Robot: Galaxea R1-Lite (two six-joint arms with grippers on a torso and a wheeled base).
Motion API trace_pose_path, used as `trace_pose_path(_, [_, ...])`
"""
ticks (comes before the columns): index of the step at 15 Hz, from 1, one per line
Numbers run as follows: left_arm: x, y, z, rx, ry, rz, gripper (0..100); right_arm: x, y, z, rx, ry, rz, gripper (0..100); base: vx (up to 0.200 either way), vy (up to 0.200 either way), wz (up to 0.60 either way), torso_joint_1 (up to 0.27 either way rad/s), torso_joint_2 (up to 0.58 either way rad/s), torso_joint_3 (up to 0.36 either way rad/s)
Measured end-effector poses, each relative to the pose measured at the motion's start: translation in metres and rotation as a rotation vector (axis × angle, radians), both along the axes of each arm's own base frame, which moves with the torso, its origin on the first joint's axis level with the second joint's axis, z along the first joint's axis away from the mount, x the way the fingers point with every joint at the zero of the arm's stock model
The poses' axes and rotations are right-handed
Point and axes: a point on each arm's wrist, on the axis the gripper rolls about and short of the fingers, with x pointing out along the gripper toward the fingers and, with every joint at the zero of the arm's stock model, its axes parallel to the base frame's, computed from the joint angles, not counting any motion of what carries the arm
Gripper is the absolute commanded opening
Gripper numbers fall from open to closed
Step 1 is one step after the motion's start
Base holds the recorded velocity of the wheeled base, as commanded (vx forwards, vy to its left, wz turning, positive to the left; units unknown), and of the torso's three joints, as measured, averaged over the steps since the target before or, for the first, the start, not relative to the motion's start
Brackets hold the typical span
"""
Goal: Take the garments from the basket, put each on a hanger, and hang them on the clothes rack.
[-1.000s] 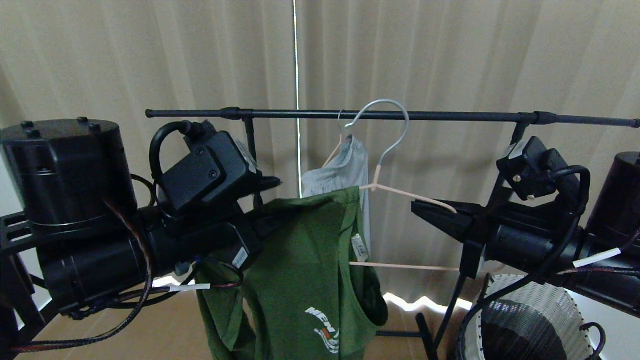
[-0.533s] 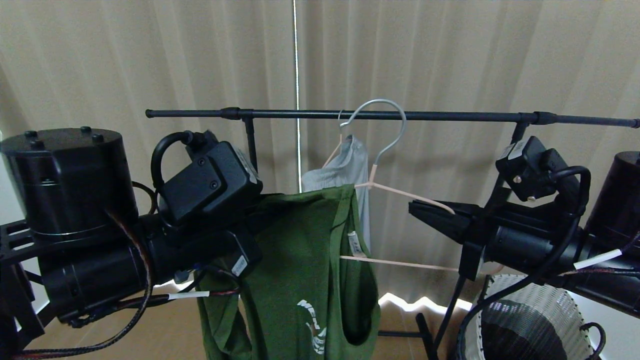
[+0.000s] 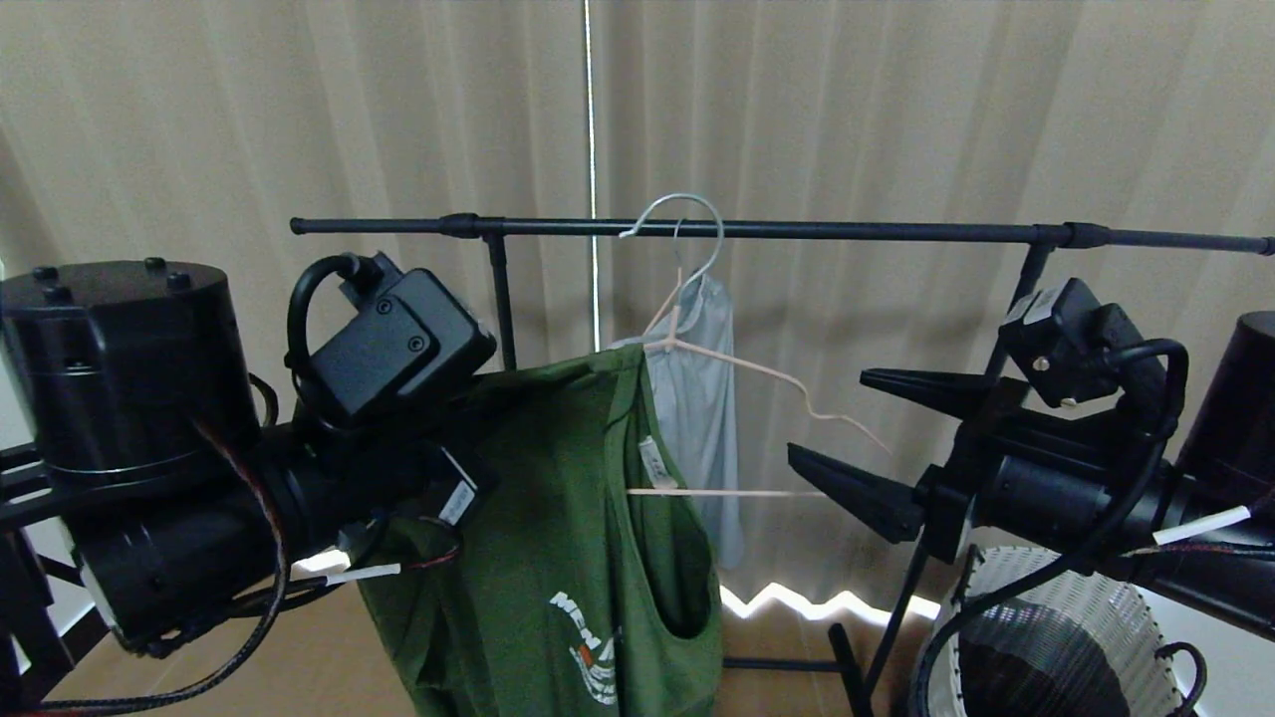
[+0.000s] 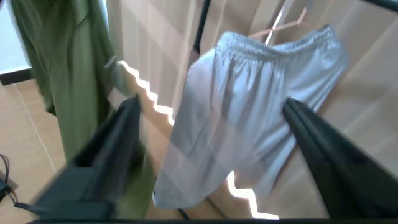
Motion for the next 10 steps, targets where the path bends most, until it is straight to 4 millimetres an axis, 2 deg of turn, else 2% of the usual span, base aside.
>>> trace_pose_path(3, [0.001,0.003,-0.002,-0.091,0.055,0.098,0,-0.009,-0.005,-0.010,0.009,-0.033,0.004,100,0.000,0.000,0.00,0.000,0.00,0.000])
trace_pose_path(5, [0.001,0.004,-0.001,-0.138,0.070,0.116,0,-0.018,-0.008,-0.029,-0.040,-0.010,0.023,100,0.000,0.000,0.00,0.000,0.00,0.000])
trace_pose_path(7, [0.001,0.003,0.005,-0.175,0.036,0.114,0,-0.025,-0.005,-0.039,-0.066,0.025,0.055,100,0.000,0.000,0.00,0.000,0.00,0.000])
trace_pose_path(10, [0.001,0.002,0.011,-0.218,-0.015,0.104,0,-0.025,0.003,-0.050,-0.091,0.059,0.082,100,0.000,0.000,0.00,0.000,0.00,0.000])
